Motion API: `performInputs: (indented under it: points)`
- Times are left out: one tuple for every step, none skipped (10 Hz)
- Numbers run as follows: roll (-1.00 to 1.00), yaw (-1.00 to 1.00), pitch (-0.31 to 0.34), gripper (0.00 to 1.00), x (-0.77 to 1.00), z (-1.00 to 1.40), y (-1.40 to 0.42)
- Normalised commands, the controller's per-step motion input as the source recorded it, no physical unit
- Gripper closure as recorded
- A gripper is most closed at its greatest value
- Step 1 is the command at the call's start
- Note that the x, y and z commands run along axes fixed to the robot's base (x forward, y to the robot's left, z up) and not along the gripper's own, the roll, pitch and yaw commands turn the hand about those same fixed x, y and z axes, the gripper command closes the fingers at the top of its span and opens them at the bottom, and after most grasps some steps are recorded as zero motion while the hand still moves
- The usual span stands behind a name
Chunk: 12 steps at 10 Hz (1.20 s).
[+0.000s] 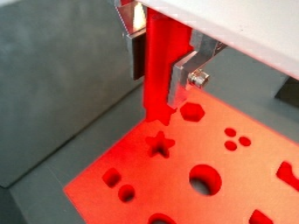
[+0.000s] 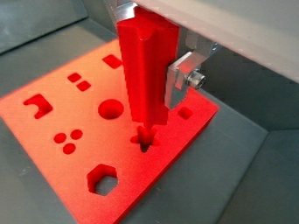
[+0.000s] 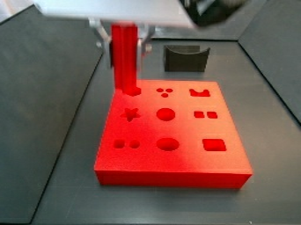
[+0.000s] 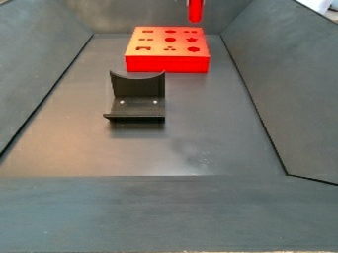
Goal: Pick up the star object. Move up. Move to above the board. Insert the star object.
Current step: Insert the star object.
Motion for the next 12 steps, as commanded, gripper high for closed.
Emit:
performInputs:
  points:
    - [0.00,-0.01,-0.037,1.00,0.20,-0.85,-0.01]
    - [0.00,-0.03,-0.027,1.00,0.11,-0.83,0.00]
    - [0.00,0.00,0.000,1.00,0.05,-0.75,0.00]
    - [0.00,0.00,0.000,1.00,0.01,-0.74,0.00]
    - [0.00,0.00,0.004,1.00,0.00,-0.09,0.00]
    - [0.03,0.00,0.000,1.00,0.00,-0.30,0.00]
    - [0.15,-0.03,0.000,1.00,0.00,-0.59,-0.12]
    - [0.20,-0.04,0.019,1.00,0.00,-0.68,-0.18]
    - [0.16,-0.04,0.000,1.00,0.00,-0.83,-0.25]
    - [0.11,-0.05,-0.034,1.00,0.00,-0.94,-0.26]
    - [0.13,-0.03,-0.066,1.00,0.00,-1.00,-0.25]
    - [0.14,-0.04,-0.076,1.00,0.00,-1.00,-0.22]
